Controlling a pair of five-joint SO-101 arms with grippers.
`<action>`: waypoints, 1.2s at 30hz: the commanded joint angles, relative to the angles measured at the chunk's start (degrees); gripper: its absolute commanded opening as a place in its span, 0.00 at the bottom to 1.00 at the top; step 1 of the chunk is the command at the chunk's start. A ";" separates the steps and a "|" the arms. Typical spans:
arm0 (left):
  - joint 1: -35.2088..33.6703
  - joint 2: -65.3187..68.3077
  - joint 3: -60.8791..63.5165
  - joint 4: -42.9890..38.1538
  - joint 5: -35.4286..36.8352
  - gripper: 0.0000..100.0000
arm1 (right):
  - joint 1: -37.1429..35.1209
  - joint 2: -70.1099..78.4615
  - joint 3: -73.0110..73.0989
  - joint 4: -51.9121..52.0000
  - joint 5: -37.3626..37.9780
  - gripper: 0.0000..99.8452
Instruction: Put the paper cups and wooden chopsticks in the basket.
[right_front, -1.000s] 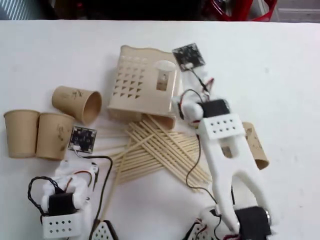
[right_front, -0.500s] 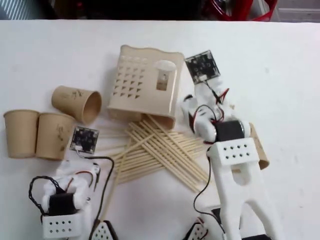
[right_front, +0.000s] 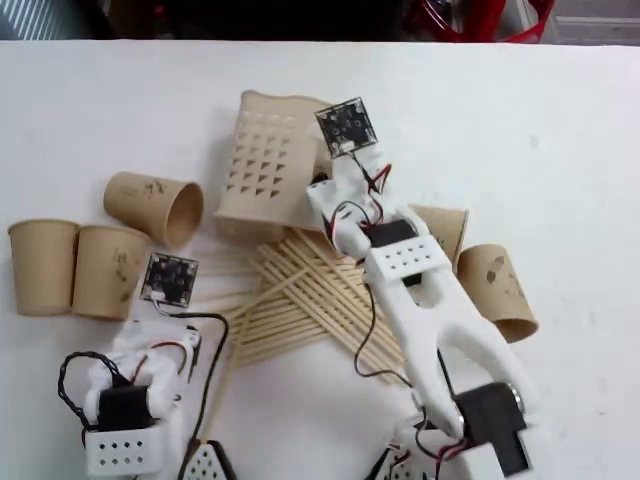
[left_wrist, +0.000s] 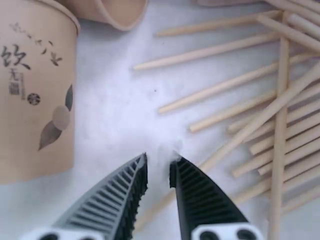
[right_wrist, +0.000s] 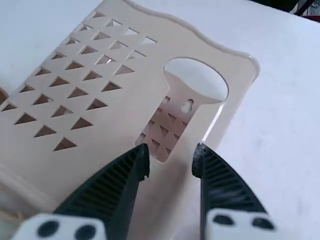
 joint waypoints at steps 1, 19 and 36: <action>0.40 -0.75 -0.18 0.35 -0.44 0.09 | -0.66 3.30 -4.13 -1.45 -0.53 0.16; 0.40 -0.75 -0.18 0.35 -0.53 0.09 | 8.31 6.37 -5.80 0.48 0.26 0.16; 0.40 -0.75 -0.18 0.35 -0.53 0.09 | 10.59 23.25 -32.70 13.14 8.70 0.16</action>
